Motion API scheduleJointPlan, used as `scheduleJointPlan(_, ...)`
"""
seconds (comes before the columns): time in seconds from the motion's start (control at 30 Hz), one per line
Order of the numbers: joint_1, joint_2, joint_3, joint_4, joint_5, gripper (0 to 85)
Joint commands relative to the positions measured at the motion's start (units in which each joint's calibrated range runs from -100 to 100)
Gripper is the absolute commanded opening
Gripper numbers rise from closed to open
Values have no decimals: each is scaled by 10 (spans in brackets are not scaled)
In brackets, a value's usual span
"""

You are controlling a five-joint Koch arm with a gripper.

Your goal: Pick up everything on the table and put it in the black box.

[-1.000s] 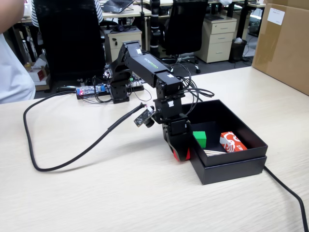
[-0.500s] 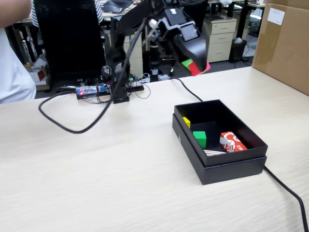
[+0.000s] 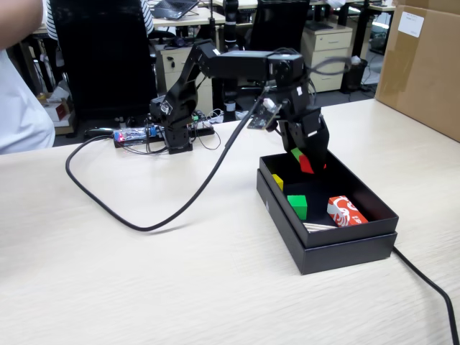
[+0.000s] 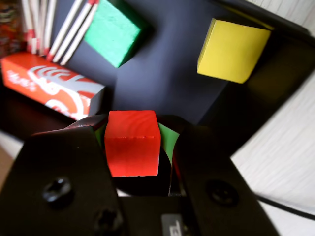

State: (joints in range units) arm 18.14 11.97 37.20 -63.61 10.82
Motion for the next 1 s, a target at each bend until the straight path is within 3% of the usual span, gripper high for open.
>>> scheduleJointPlan(0.0,0,5,38,33,-10,9)
scheduleJointPlan(0.1,0,35,7,65,-31,9)
scheduleJointPlan(0.37,0,59,-18,69,-42,28)
scheduleJointPlan(0.43,0,60,-29,70,-46,130)
scheduleJointPlan(0.5,-1,58,-31,69,-48,172)
scheduleJointPlan(0.67,-1,13,-56,69,-47,434)
scheduleJointPlan(0.97,-27,-362,-91,69,-55,461)
